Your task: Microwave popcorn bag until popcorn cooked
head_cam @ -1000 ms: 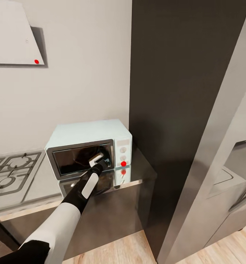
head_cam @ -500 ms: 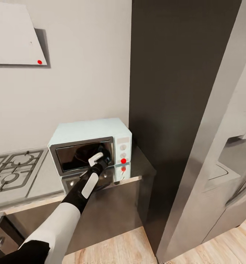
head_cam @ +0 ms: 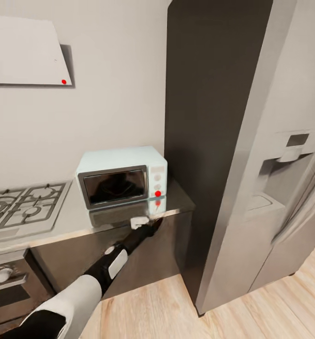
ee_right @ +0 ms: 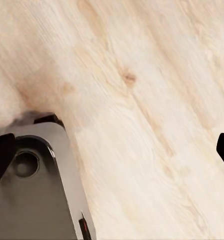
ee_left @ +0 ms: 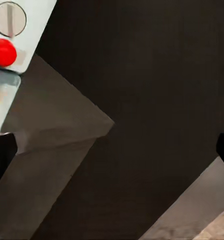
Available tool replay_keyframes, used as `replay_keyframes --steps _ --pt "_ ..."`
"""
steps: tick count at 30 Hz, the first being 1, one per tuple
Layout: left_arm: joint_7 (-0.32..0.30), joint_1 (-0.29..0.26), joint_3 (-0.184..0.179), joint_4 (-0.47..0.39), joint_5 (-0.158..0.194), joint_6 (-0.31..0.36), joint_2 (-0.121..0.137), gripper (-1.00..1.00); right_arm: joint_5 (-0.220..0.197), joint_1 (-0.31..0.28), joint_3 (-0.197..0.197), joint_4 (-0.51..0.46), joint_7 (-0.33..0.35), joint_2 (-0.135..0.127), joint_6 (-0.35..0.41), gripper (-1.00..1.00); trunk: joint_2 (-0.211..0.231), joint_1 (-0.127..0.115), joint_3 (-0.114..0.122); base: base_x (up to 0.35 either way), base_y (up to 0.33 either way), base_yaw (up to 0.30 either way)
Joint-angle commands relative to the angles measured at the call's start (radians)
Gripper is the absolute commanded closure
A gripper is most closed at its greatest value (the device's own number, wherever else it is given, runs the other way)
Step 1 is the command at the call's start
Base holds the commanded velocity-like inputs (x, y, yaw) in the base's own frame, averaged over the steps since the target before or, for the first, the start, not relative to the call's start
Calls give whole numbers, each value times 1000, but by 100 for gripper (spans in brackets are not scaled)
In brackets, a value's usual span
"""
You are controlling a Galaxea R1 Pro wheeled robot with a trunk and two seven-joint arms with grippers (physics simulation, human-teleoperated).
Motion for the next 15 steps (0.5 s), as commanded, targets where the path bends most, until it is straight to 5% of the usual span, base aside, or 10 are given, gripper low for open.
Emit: replay_keyframes --steps 1,6,7,8,10,12,15 --pt "-5 30 -8 8 6 -24 10 -100 8 1 -6 -41 7 1 -16 -100 -1 -1 -1 -347 0 0" --pt "-3 293 -3 32 25 -141 107 -100 18 1 1 -393 49 23 -27 -100 -1 -1 -1 -297 0 0" --pt "-1 351 1 87 58 -163 161 -100 21 1 4 -439 58 27 -24 -100 -1 -1 -1 -57 0 0" --pt "-5 363 2 118 87 -167 185 -100 27 0 7 -449 60 29 -24 -100 -1 -1 -1 -36 0 0" --pt "-26 379 3 228 221 -172 258 -100 54 1 38 -466 59 44 -23 -100 -1 -1 -1 -14 0 0" --pt "-114 385 4 350 334 -178 290 -100 64 0 84 -558 57 65 -19 -100 -1 -1 -1 -3 0 0" --pt "-170 456 4 390 404 -215 314 -100 69 1 209 -835 55 167 93 -100 -1 -1 -1 0 0 0"
